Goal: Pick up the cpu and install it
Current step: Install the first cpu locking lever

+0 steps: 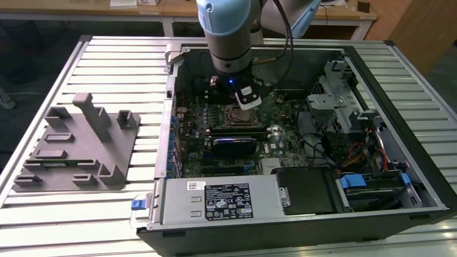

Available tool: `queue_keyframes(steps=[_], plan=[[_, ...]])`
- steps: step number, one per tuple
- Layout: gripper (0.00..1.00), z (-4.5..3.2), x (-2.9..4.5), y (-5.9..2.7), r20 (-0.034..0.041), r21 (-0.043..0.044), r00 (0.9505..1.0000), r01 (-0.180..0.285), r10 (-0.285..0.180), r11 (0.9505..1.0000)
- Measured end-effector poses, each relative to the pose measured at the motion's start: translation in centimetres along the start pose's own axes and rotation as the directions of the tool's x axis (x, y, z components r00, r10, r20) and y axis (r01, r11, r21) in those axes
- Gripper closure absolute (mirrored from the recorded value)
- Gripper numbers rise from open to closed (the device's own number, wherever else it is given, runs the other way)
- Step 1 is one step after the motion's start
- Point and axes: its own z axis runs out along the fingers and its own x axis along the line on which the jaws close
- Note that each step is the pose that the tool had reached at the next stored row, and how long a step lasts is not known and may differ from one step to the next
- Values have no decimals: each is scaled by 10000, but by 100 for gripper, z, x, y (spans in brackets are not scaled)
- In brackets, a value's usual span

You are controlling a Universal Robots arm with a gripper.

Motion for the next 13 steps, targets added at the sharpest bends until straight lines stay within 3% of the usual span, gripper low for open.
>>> queue_keyframes(steps=[13], plan=[[89, 28, 2, 38, -13, -1, 10000, 40, -40, 10000]])
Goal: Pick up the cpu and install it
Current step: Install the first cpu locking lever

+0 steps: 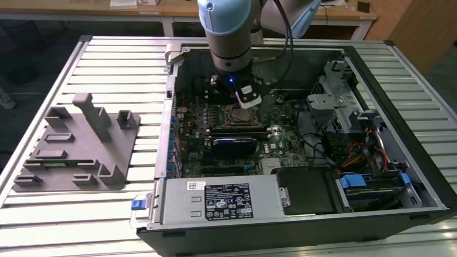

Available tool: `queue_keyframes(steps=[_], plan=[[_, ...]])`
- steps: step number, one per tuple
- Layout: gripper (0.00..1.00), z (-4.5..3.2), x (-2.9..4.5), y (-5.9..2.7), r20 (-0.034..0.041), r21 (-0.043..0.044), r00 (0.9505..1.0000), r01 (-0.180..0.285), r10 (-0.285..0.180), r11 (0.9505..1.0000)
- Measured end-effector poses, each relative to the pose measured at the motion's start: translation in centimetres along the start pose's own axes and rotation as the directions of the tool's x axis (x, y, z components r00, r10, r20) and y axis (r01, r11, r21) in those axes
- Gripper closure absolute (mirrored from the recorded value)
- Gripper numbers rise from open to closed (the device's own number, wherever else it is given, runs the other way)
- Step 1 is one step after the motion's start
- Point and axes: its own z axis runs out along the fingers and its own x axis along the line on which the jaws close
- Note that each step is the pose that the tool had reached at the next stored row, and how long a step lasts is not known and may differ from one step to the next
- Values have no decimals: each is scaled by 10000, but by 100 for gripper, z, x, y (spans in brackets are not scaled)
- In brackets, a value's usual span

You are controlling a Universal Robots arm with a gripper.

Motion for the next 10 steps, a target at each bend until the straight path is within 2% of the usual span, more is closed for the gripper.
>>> queue_keyframes(steps=[3, 7, 10], plan=[[89, 9, 4, 18, 13, 5, 10000, -36, 36, 10000], [89, 14, -4, 20, 80, 95, 9998, -172, 171, 9998], [89, 13, -4, 19, 91, 108, 9998, -196, 195, 9997]])
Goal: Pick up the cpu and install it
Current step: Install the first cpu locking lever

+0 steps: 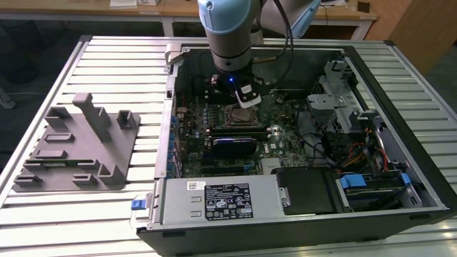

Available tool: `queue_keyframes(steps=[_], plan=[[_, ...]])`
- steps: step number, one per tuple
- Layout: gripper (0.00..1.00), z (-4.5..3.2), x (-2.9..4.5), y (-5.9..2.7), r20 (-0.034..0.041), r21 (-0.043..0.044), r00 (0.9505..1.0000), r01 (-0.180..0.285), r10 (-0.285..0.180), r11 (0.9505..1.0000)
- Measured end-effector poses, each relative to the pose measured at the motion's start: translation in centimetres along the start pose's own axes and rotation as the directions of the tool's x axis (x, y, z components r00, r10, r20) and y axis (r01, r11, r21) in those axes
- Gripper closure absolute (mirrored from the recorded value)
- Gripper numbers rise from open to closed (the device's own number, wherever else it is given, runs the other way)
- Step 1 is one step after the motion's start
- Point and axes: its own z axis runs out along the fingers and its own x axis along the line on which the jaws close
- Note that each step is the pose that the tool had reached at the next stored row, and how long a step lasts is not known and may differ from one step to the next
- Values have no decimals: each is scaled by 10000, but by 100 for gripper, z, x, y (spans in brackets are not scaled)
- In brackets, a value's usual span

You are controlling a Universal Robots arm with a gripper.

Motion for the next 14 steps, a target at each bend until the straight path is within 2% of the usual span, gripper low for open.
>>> queue_keyframes(steps=[7, 14], plan=[[89, -12, -2, 4, 0, 1, 10000, -3, 3, 10000], [89, -66, -8, 23, 3, -1, 10000, -7, 7, 10000]])
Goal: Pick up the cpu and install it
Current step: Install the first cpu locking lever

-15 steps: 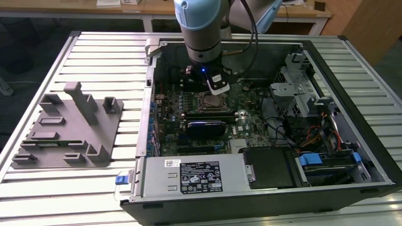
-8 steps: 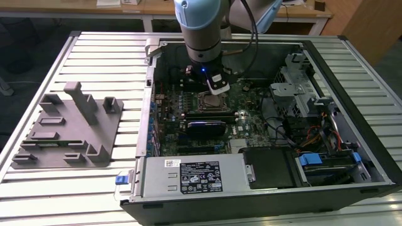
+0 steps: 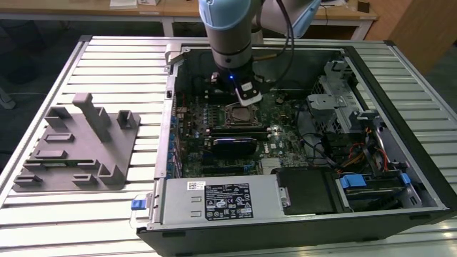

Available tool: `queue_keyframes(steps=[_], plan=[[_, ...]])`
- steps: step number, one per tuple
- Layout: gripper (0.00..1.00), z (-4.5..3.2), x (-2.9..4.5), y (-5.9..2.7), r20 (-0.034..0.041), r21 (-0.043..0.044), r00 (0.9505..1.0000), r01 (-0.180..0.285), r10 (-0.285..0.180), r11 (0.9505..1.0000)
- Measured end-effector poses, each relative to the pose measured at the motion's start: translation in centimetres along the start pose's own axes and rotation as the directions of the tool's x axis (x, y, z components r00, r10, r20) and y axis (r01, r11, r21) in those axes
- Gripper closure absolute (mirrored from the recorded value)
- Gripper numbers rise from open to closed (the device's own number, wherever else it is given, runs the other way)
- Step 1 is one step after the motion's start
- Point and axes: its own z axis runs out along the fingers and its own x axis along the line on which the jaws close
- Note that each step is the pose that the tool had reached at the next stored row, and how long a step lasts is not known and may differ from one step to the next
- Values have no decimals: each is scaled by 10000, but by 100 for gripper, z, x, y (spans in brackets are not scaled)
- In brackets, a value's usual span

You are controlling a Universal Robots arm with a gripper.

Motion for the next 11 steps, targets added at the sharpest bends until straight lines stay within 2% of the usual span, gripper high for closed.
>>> queue_keyframes(steps=[11], plan=[[89, -48, -7, 7, -4, -25, 10000, -16, 16, 10000]])
